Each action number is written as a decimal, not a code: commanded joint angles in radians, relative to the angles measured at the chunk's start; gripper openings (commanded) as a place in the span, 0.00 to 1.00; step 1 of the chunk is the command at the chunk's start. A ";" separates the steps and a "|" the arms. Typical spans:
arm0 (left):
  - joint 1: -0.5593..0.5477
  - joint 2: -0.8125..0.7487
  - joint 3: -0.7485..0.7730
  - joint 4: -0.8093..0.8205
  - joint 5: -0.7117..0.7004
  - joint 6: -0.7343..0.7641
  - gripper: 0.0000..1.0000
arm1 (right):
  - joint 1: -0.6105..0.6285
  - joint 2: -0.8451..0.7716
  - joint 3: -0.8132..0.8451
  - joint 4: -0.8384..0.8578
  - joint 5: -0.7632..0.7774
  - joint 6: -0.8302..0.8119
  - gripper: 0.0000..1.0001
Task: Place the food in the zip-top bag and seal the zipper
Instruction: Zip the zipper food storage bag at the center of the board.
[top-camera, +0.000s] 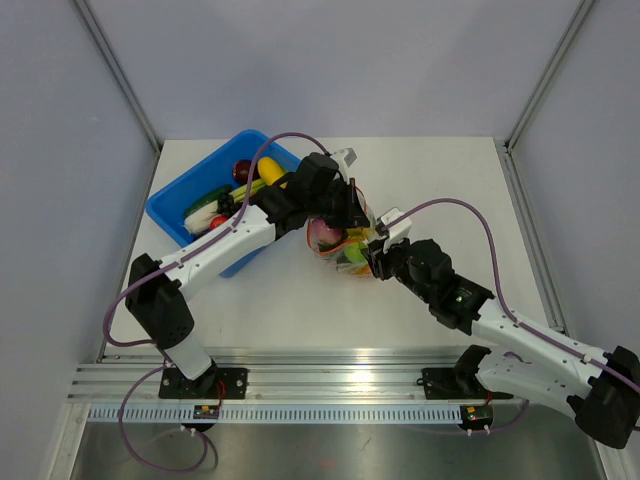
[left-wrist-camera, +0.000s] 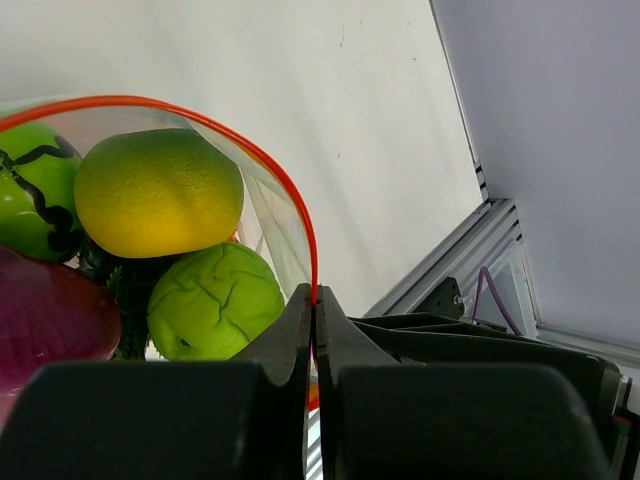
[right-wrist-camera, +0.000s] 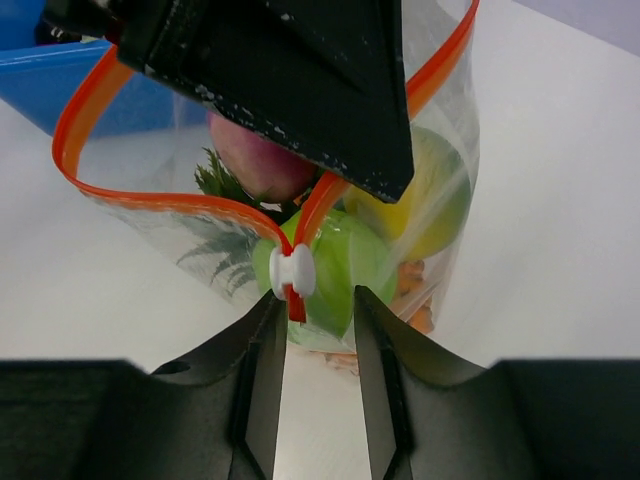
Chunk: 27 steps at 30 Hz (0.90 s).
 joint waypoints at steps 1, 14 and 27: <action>0.005 -0.017 0.038 0.026 0.032 -0.003 0.00 | 0.011 0.019 0.012 0.109 -0.021 0.006 0.39; 0.005 -0.031 0.021 0.029 0.039 0.005 0.00 | 0.011 -0.005 -0.040 0.225 -0.004 0.072 0.00; 0.091 -0.164 0.098 -0.115 0.211 0.587 0.71 | 0.009 -0.100 -0.066 0.193 -0.052 0.040 0.00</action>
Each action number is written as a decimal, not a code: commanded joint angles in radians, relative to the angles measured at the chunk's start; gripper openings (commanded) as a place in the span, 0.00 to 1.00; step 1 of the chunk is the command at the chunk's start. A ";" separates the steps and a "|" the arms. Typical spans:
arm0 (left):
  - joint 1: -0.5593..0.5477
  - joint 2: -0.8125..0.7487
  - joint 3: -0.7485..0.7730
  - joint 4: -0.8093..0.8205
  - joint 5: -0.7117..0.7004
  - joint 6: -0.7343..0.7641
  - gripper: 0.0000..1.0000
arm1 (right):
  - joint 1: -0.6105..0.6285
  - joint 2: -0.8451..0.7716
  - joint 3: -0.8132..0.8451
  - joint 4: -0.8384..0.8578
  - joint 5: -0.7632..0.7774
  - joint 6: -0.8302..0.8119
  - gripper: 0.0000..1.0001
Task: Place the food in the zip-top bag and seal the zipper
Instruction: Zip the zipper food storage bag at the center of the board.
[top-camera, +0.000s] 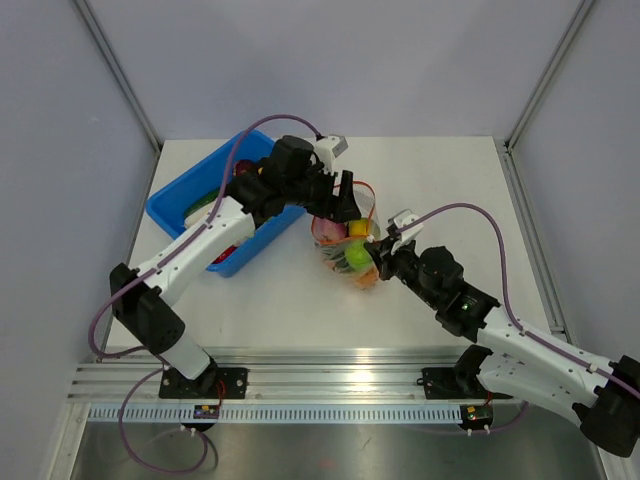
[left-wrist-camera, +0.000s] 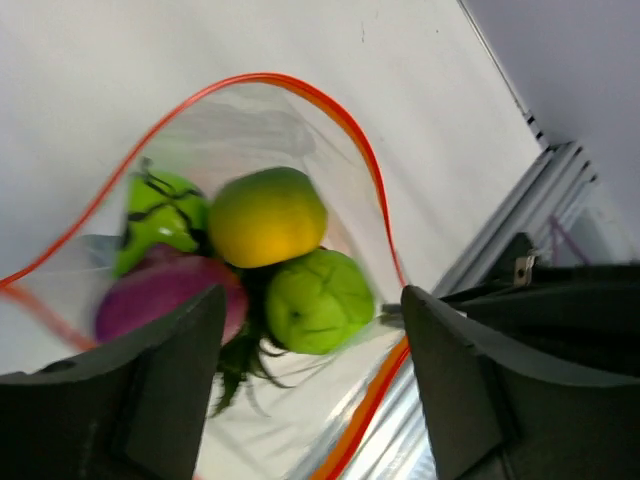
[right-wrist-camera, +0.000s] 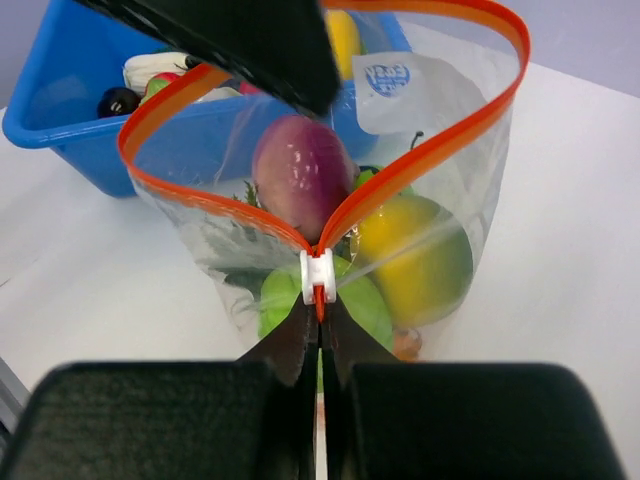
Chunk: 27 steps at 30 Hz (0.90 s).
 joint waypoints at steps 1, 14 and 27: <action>0.008 -0.154 0.016 0.021 0.144 0.313 0.68 | 0.009 -0.046 0.002 0.044 -0.031 -0.008 0.00; -0.163 -0.298 -0.173 0.018 0.294 1.075 0.66 | 0.009 -0.055 0.021 -0.027 -0.102 -0.057 0.00; -0.216 -0.185 -0.094 -0.065 0.377 1.317 0.58 | 0.009 -0.138 0.062 -0.143 -0.117 -0.058 0.00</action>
